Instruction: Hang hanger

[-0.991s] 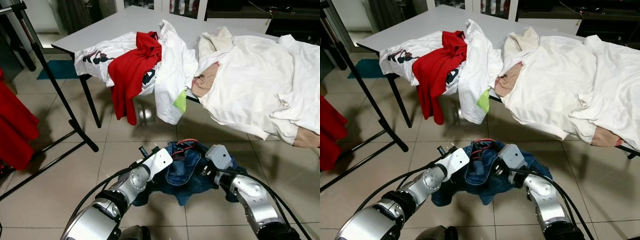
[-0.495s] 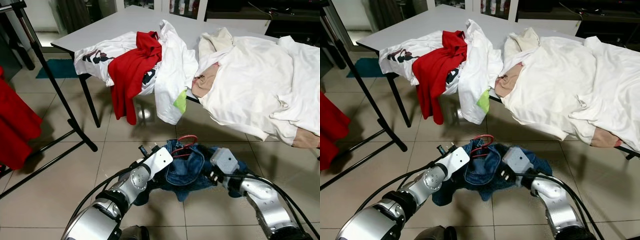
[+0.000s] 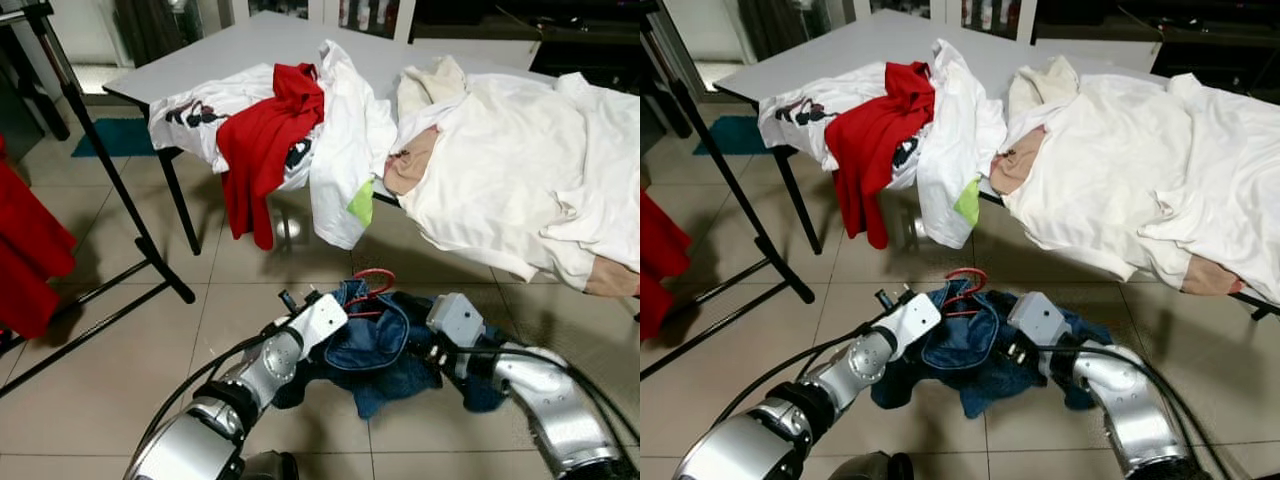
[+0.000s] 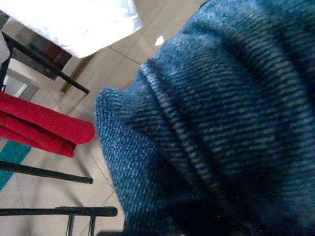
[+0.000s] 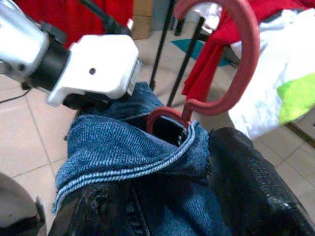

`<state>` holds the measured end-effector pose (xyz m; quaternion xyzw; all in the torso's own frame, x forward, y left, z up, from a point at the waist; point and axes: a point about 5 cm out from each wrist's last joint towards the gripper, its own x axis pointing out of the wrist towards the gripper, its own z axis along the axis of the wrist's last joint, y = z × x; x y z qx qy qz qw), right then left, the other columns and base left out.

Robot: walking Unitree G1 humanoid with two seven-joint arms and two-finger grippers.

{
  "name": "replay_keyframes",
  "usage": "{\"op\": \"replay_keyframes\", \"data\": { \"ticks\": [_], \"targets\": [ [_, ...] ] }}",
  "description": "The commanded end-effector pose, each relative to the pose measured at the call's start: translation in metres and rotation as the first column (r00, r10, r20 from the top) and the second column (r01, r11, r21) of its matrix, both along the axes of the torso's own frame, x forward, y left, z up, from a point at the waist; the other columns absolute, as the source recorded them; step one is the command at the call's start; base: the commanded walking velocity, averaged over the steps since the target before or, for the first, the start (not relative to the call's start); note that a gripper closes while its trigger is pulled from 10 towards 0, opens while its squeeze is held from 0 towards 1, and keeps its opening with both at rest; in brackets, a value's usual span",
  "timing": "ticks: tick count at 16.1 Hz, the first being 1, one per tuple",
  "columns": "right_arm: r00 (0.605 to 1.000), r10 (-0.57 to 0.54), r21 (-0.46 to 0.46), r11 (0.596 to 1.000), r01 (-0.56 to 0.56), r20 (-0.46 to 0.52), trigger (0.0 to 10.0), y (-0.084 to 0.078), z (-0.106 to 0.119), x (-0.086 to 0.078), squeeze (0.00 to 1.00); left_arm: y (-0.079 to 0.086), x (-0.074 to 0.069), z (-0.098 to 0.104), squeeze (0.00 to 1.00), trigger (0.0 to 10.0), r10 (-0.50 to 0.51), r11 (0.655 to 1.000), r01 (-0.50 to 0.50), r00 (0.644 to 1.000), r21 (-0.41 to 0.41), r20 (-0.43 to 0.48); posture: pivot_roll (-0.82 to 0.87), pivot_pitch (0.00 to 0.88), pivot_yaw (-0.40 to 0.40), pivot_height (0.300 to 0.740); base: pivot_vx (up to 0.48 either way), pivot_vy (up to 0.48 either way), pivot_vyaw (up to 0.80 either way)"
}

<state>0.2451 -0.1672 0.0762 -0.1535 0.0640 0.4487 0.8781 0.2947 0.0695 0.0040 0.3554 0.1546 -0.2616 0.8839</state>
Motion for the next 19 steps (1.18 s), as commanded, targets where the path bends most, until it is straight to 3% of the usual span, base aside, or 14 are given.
{"op": "replay_keyframes", "data": {
  "ticks": [1, 2, 4, 5, 12, 13, 14, 16, 17, 19],
  "targets": [
    [0.999, 0.045, 0.023, 0.999, -0.044, -0.030, 10.0, 0.0028, 0.0041, -0.0046, 0.93, -0.0020, 0.0028, 0.0039, 0.00, 10.0, 0.002, 1.000, -0.002, 1.000, -0.012, 0.023, -0.03, 0.003, 0.023, 0.740, 0.000, 0.000, 0.00],
    [0.996, 0.069, 0.015, 0.998, -0.068, -0.055, 10.0, 0.0020, 0.0043, -0.0077, 1.00, -0.0019, 0.0028, 0.0039, 0.00, 10.0, 0.003, 1.000, -0.003, 1.000, -0.012, 0.024, -0.03, 0.002, 0.024, 0.740, 0.000, 0.000, 0.00],
    [0.993, 0.092, 0.010, 0.996, -0.091, -0.073, 10.0, 0.0026, 0.0050, -0.0113, 1.00, -0.0016, 0.0027, 0.0037, 0.00, 10.0, 0.003, 1.000, -0.003, 1.000, -0.011, 0.025, -0.03, 0.002, 0.024, 0.740, 0.000, 0.000, 0.00],
    [0.992, 0.104, -0.010, 0.994, -0.105, -0.077, 10.0, 0.0038, 0.0045, -0.0136, 0.00, -0.0014, 0.0026, 0.0036, 0.00, 10.0, 0.004, 1.000, -0.003, 1.000, -0.011, 0.025, -0.03, 0.002, 0.024, 0.740, 0.000, 0.000, 0.00],
    [0.996, 0.077, -0.028, 0.997, -0.078, -0.040, 10.0, 0.0041, 0.0096, -0.0103, 0.00, 0.0012, 0.0030, 0.0034, 0.00, 10.0, 0.008, 1.000, -0.008, 1.000, -0.006, 0.027, -0.03, 0.002, 0.027, 0.740, 0.000, 0.000, 0.00],
    [0.997, 0.063, -0.022, 0.998, -0.064, -0.032, 10.0, 0.0019, 0.0110, -0.0091, 0.91, 0.0017, 0.0029, 0.0032, 0.00, 10.0, 0.009, 1.000, -0.009, 1.000, -0.005, 0.027, -0.03, 0.002, 0.027, 0.740, 0.000, 0.000, 0.00],
    [0.998, 0.056, -0.015, 0.998, -0.057, -0.031, 10.0, 0.0006, 0.0121, -0.0087, 1.00, 0.0021, 0.0029, 0.0032, 0.00, 10.0, 0.010, 1.000, -0.010, 1.000, -0.004, 0.027, -0.03, 0.003, 0.027, 0.740, 0.000, 0.000, 0.00],
    [0.998, 0.058, -0.029, 0.998, -0.059, -0.028, 10.0, 0.0000, 0.0116, -0.0097, 1.00, 0.0025, 0.0030, 0.0031, 0.00, 10.0, 0.012, 1.000, -0.012, 1.000, -0.002, 0.028, -0.03, 0.003, 0.027, 0.740, 0.000, 0.000, 0.00],
    [0.998, 0.058, -0.032, 0.998, -0.059, -0.026, 10.0, -0.0001, 0.0109, -0.0101, 0.00, 0.0026, 0.0030, 0.0031, 0.00, 10.0, 0.012, 1.000, -0.012, 1.000, -0.002, 0.029, -0.03, 0.003, 0.027, 0.740, 0.000, 0.000, 0.00],
    [1.000, 0.015, -0.051, 0.999, -0.014, 0.023, 10.0, -0.0030, 0.0082, -0.0065, 0.00, 0.0028, 0.0034, 0.0035, 0.00, 10.0, 0.015, 1.000, -0.015, 0.999, -0.004, 0.032, -0.03, 0.003, 0.027, 0.740, 0.000, 0.000, 0.00]
  ]
}}
